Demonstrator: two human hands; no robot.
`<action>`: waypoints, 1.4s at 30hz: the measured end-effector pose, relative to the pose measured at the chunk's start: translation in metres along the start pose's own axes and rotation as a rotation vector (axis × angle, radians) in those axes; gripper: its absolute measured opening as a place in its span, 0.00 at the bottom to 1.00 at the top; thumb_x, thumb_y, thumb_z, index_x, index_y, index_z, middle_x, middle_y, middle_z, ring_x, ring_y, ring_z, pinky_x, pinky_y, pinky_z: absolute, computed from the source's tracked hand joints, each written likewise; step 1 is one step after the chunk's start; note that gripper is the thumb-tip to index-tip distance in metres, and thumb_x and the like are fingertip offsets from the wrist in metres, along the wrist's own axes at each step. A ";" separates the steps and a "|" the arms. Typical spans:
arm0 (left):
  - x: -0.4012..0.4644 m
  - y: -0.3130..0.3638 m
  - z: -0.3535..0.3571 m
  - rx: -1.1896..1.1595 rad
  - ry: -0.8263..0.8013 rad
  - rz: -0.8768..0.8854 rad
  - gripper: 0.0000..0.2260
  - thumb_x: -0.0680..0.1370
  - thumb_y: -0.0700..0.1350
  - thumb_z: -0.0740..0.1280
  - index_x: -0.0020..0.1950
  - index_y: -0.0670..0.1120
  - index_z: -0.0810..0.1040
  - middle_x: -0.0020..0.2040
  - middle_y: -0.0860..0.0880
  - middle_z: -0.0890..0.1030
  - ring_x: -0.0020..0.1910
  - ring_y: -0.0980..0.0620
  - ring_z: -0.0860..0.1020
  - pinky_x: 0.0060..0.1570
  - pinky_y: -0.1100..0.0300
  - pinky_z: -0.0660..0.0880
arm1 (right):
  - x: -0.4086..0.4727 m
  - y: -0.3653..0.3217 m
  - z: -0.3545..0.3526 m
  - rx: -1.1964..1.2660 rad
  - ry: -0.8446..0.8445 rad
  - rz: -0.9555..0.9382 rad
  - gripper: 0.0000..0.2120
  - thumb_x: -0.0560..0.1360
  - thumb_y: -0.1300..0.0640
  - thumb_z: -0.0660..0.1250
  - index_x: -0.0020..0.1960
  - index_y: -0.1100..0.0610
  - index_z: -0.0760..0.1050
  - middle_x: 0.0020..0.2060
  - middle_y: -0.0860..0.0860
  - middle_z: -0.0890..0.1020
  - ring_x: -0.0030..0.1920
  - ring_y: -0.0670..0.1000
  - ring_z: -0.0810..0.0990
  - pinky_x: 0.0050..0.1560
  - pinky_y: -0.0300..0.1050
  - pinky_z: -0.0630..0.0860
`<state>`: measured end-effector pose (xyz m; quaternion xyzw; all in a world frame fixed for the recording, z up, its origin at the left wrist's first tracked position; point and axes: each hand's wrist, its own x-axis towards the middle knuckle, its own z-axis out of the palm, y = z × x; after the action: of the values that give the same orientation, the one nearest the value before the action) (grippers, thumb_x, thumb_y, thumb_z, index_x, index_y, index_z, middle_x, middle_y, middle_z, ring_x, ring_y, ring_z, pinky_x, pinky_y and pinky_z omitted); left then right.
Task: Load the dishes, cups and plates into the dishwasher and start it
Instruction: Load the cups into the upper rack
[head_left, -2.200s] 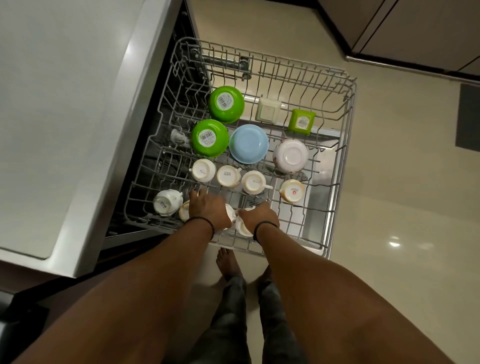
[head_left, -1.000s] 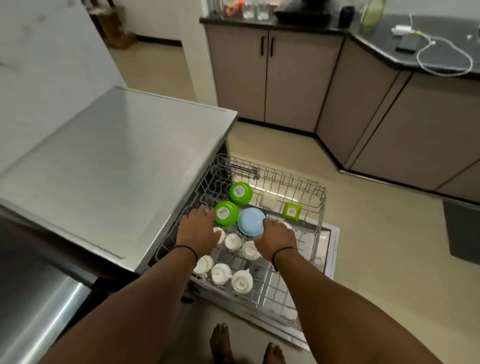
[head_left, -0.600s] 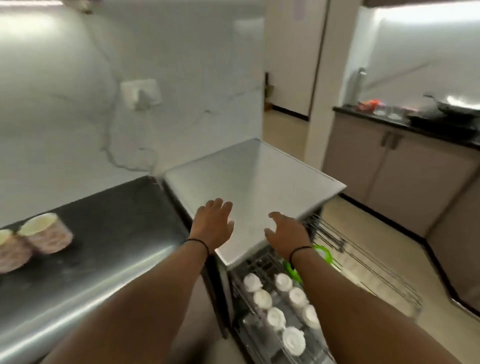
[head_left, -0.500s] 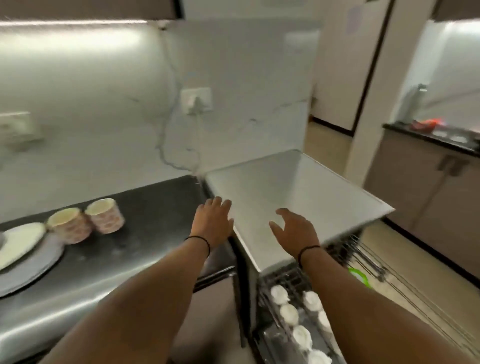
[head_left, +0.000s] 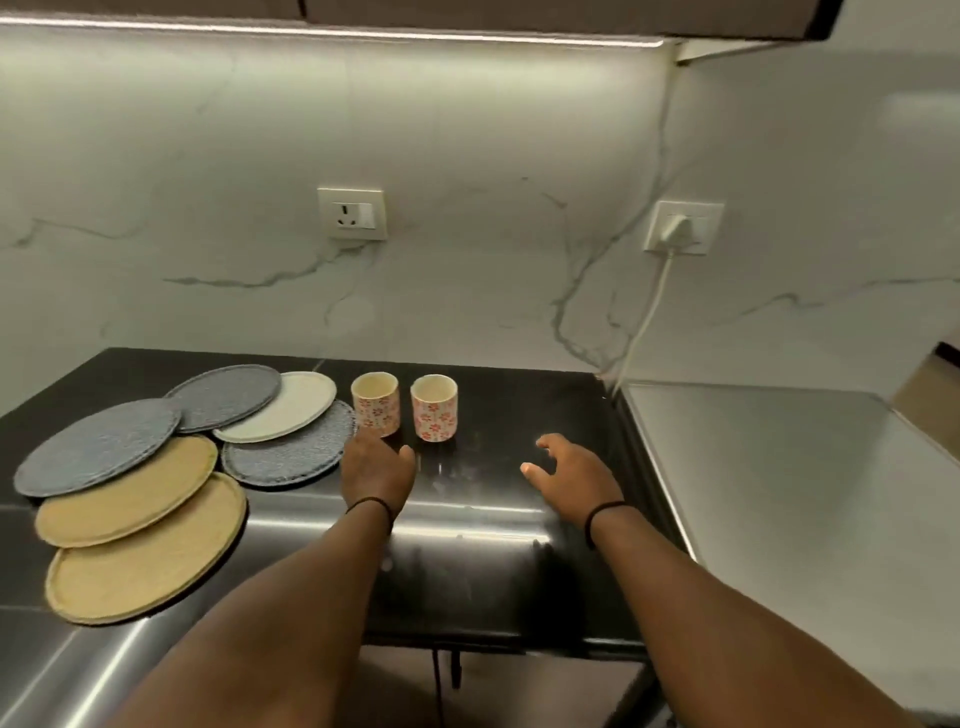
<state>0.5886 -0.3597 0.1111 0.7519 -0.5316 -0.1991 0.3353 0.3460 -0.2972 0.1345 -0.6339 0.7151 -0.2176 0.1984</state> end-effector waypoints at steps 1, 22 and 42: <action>0.014 -0.008 0.001 -0.044 -0.017 -0.045 0.23 0.71 0.50 0.72 0.62 0.40 0.72 0.58 0.40 0.77 0.57 0.40 0.77 0.56 0.48 0.76 | 0.013 -0.008 0.009 0.016 -0.011 0.012 0.25 0.75 0.41 0.66 0.68 0.50 0.70 0.63 0.52 0.78 0.62 0.54 0.77 0.62 0.51 0.75; 0.172 -0.056 0.061 -0.306 -0.057 -0.036 0.35 0.61 0.51 0.82 0.64 0.52 0.72 0.59 0.51 0.78 0.59 0.50 0.76 0.58 0.53 0.74 | 0.186 -0.068 0.155 0.512 -0.010 0.145 0.48 0.56 0.43 0.81 0.68 0.35 0.56 0.62 0.44 0.75 0.63 0.53 0.75 0.64 0.57 0.73; 0.015 0.116 0.112 -0.464 -0.485 0.399 0.28 0.63 0.49 0.81 0.57 0.52 0.71 0.53 0.52 0.78 0.51 0.52 0.77 0.48 0.58 0.74 | 0.025 0.069 -0.036 0.511 0.623 0.349 0.33 0.60 0.51 0.81 0.58 0.46 0.64 0.54 0.47 0.76 0.52 0.48 0.78 0.51 0.46 0.78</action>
<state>0.4434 -0.4310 0.1168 0.4689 -0.6721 -0.4169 0.3932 0.2664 -0.3125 0.1253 -0.3382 0.7604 -0.5317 0.1574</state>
